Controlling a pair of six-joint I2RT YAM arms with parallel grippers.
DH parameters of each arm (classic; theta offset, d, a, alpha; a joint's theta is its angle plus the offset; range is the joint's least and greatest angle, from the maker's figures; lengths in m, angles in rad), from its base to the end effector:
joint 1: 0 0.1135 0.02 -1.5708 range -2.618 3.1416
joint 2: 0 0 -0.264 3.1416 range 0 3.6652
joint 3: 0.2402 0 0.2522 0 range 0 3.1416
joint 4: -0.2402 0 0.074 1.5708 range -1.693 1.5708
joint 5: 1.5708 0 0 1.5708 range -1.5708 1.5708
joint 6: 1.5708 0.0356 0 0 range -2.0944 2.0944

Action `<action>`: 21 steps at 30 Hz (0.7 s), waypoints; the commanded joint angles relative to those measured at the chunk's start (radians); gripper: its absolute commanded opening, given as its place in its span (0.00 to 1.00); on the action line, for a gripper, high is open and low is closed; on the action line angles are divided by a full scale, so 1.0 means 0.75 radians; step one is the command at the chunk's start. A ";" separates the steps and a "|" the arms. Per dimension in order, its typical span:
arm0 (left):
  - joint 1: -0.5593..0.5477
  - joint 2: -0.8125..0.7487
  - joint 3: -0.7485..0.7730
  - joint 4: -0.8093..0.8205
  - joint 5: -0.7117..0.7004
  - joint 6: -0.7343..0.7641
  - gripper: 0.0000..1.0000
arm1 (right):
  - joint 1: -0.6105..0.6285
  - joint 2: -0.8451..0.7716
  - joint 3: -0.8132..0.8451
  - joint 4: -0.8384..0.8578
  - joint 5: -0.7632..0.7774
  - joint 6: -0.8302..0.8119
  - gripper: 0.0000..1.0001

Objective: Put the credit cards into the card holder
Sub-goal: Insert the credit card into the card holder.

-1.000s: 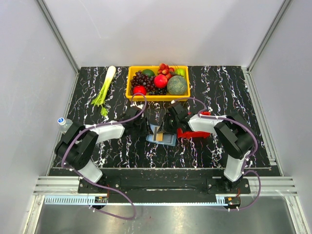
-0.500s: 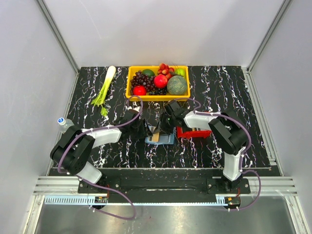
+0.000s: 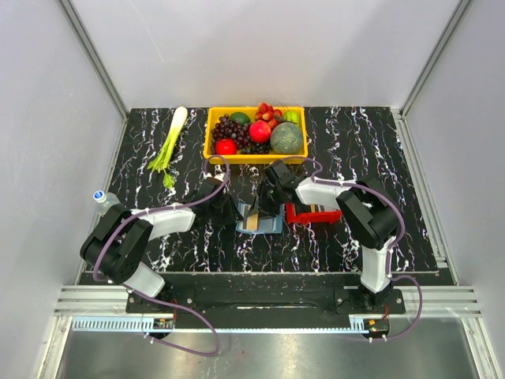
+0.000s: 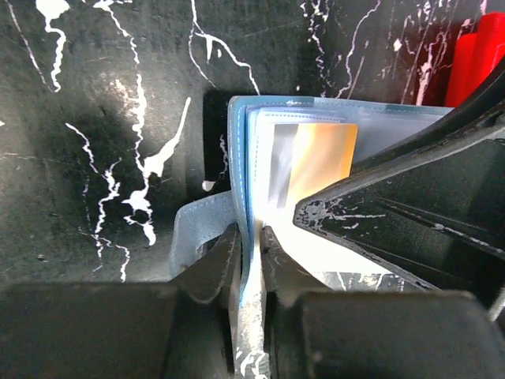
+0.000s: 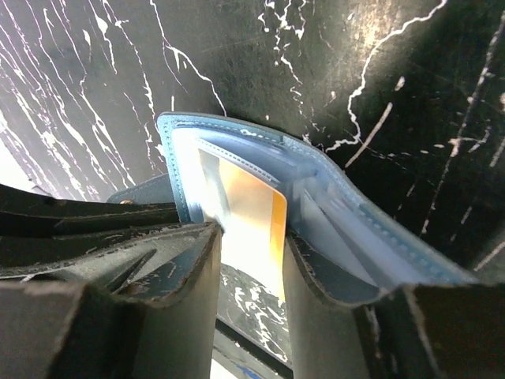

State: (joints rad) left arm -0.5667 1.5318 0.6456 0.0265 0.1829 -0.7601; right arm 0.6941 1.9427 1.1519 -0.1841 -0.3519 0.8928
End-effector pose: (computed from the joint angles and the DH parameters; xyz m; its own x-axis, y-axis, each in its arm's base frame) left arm 0.2346 -0.1570 0.1429 -0.8960 -0.2329 -0.3781 0.0148 0.8353 -0.5496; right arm 0.2928 0.2596 0.1386 -0.9825 0.1335 -0.1299 0.0256 0.7873 0.6161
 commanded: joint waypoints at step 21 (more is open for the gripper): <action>-0.011 -0.103 0.006 -0.046 0.006 0.030 0.06 | -0.013 -0.558 -0.319 -0.006 0.132 -0.217 0.46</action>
State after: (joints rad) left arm -0.5743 1.4910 0.6464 -0.0261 0.1867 -0.7444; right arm 0.6857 1.5063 0.9237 -0.2699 -0.1719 0.7265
